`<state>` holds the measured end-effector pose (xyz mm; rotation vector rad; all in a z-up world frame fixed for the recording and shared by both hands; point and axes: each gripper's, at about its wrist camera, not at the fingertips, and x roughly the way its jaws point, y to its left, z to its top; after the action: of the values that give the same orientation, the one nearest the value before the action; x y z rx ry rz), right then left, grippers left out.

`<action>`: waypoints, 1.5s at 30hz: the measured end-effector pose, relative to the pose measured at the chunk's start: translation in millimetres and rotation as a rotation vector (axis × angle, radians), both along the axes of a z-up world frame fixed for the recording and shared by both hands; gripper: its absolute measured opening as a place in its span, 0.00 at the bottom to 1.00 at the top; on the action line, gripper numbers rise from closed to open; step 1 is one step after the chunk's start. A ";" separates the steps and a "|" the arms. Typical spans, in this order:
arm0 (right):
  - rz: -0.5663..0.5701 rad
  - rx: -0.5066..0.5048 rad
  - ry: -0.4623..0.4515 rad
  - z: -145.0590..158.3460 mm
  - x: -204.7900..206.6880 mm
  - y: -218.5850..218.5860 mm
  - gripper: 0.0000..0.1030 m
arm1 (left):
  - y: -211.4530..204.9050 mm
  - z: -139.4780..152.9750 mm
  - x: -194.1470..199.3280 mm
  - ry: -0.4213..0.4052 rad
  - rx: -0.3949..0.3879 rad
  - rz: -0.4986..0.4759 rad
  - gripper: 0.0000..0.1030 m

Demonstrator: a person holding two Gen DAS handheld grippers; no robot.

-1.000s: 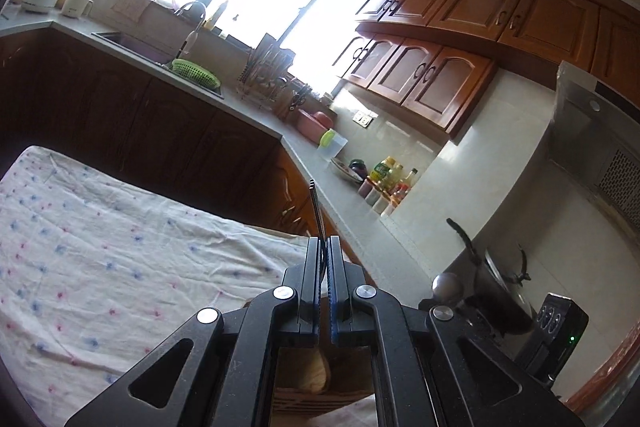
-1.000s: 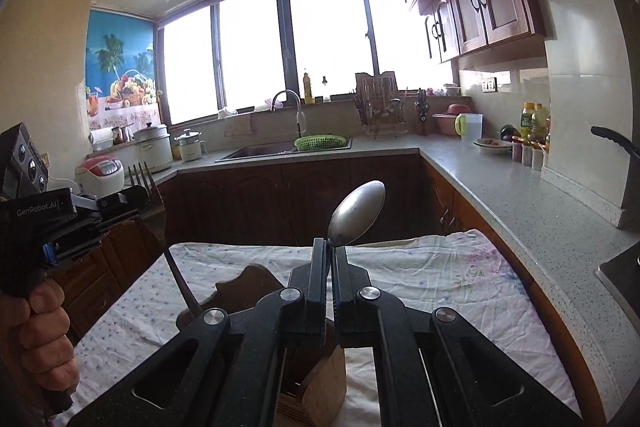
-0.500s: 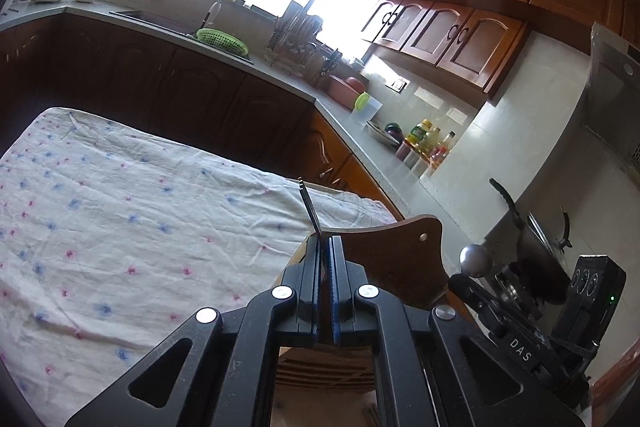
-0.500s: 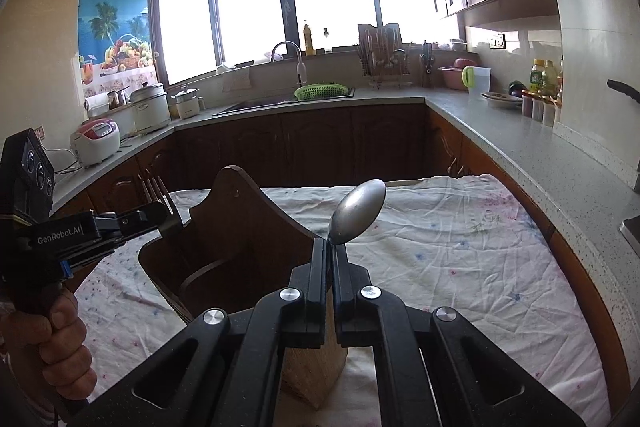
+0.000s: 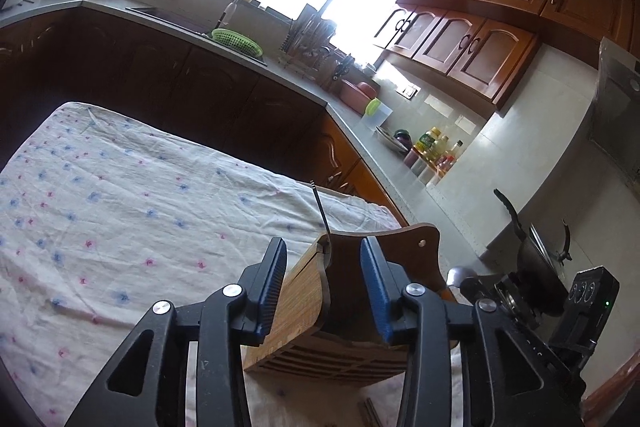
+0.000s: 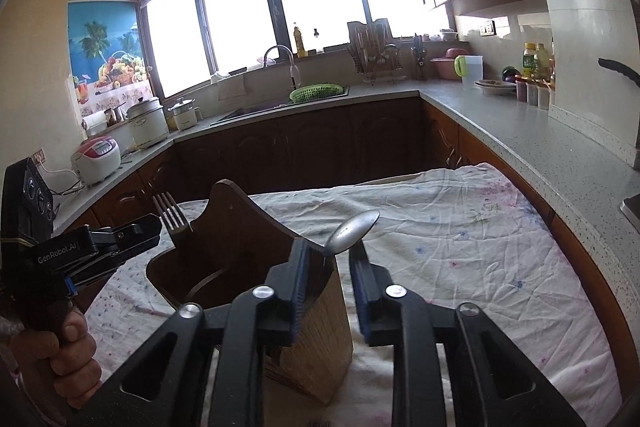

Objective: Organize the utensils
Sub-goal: 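Open both grippers over the wooden holder and withdraw them, then grasp chopsticks with the right gripper while the left grasps the long metal utensil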

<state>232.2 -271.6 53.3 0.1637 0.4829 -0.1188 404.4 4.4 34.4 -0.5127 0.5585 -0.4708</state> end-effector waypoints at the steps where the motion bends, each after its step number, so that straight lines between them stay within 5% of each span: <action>1: -0.007 0.013 -0.012 2.2 -4.6 -2.5 0.40 | 2.9 0.0 -7.4 -0.005 -0.003 0.006 0.45; 4: -0.032 0.040 -0.048 9.8 -21.0 -7.1 0.48 | 14.4 0.9 -33.7 -0.016 0.005 0.044 0.65; 6: -0.039 0.062 -0.069 13.5 -33.4 -9.3 0.64 | 21.5 1.1 -54.2 -0.026 0.012 0.060 0.73; 8: -0.045 0.082 -0.101 16.1 -48.9 -10.1 0.83 | 27.1 1.9 -74.6 -0.027 0.033 0.085 0.78; 11: -0.051 0.098 -0.131 18.1 -71.9 -7.8 0.94 | 34.9 -0.5 -107.4 -0.018 0.058 0.105 0.80; 27: -0.090 0.178 -0.027 -25.6 -168.9 1.7 0.95 | 44.0 -14.9 -241.8 0.099 0.197 0.149 0.83; 45: -0.081 0.150 0.062 -48.7 -171.5 14.7 0.94 | 27.1 -10.7 -244.8 0.163 0.326 0.119 0.82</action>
<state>60.7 -256.9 4.6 0.3273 0.5475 -0.1674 159.6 31.4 23.7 -0.2709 0.7412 -0.2185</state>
